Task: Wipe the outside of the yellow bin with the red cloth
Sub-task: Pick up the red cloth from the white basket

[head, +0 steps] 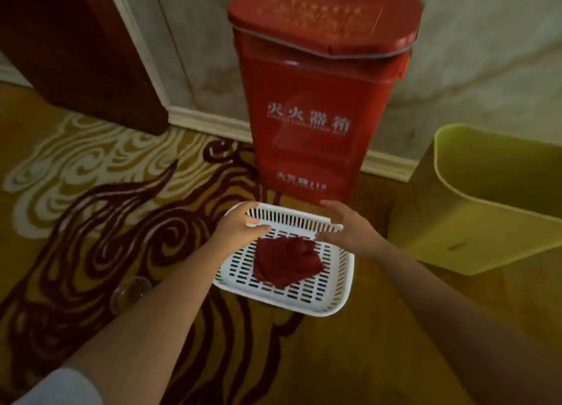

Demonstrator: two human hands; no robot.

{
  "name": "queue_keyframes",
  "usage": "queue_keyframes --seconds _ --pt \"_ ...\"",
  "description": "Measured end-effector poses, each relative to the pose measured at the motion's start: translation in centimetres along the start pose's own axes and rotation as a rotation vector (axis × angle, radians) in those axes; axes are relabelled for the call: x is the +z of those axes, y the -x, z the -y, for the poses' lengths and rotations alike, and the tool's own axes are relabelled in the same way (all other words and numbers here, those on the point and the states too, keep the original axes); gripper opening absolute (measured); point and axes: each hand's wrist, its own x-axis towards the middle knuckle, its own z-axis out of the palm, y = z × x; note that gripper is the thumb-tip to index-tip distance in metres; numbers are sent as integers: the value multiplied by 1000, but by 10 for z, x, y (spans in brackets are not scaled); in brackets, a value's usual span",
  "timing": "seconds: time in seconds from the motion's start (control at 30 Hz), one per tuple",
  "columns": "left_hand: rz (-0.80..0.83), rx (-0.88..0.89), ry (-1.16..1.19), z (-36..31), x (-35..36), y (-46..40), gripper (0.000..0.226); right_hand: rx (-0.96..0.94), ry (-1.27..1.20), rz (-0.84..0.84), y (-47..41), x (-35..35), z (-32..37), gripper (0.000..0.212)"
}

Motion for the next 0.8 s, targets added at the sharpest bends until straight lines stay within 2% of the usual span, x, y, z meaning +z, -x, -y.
queue_keyframes --seconds 0.13,0.23,0.33,0.5,0.63,0.73,0.8 --pt "-14 -118 119 32 14 -3 63 191 -261 -69 -15 34 -12 69" --pt "-94 -208 197 57 20 -12 64 311 -416 -102 -35 54 -26 69" --pt "-138 -278 231 81 34 -31 66 351 -390 -50 -56 71 -52 70" --pt "-87 -335 197 99 73 -61 71 335 -316 -12 -73 93 -100 76" --pt "-48 -308 149 101 97 -74 75 347 -285 2 -80 102 -118 83" --pt "-88 -315 154 103 105 -79 74 348 -320 11 -85 106 -122 83" --pt "-89 -315 141 108 109 -81 75 344 -256 9 -90 110 -123 81"
